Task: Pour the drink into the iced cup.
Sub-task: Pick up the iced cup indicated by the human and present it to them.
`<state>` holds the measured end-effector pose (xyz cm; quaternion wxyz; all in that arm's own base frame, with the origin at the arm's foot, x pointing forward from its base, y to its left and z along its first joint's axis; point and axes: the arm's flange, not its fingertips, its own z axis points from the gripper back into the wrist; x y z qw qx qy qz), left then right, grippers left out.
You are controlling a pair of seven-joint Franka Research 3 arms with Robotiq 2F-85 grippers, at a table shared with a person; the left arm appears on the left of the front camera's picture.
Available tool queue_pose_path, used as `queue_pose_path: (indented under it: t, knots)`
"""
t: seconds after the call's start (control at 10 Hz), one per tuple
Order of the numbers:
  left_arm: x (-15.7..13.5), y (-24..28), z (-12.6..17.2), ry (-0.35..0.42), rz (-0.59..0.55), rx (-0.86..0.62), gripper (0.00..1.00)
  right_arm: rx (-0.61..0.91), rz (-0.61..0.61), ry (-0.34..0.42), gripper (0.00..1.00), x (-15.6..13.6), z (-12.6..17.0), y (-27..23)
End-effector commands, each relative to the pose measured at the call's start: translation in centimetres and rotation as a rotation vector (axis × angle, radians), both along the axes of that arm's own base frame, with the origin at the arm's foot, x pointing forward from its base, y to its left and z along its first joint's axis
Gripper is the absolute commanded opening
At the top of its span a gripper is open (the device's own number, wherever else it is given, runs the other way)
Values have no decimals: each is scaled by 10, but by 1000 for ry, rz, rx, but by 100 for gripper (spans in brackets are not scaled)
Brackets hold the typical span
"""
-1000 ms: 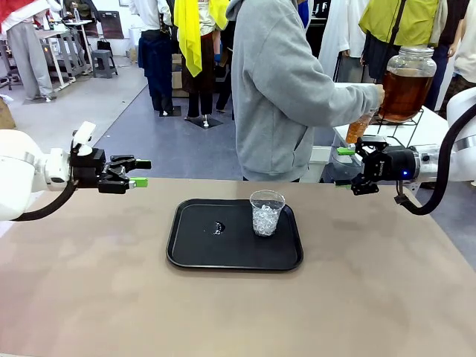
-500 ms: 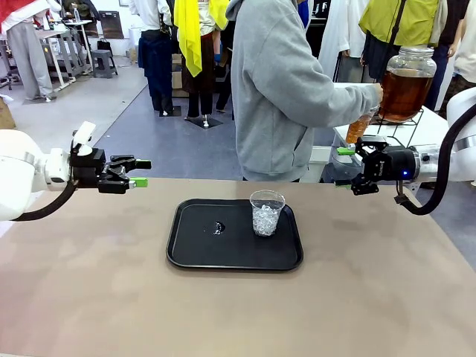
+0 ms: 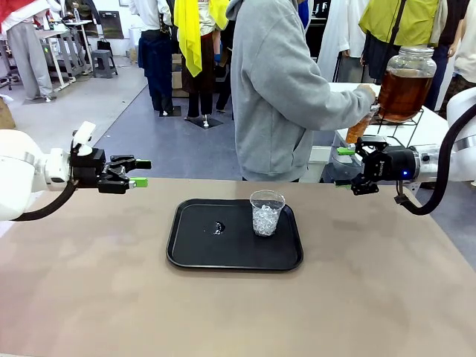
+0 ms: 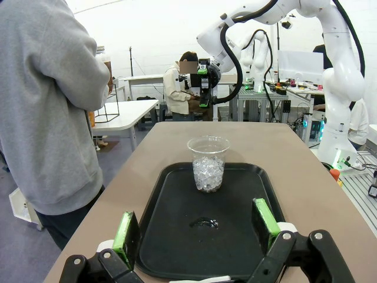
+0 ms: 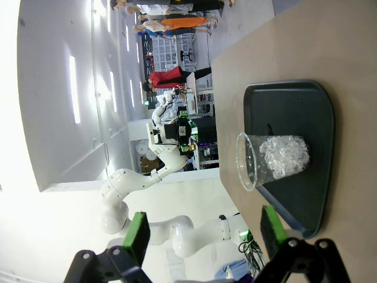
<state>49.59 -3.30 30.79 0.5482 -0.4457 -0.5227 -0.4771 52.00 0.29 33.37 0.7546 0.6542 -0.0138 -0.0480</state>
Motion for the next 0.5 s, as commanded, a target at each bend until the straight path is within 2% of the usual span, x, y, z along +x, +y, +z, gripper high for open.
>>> queue_pose_path:
  t: [0.0, 0.4]
  knots:
    - [1, -2, 2, -3, 8, -5, 100, 1, -1, -3, 100, 0, 1, 0]
    - [1, -2, 2, -3, 8, -5, 100, 1, -1, -3, 100, 0, 1, 0]
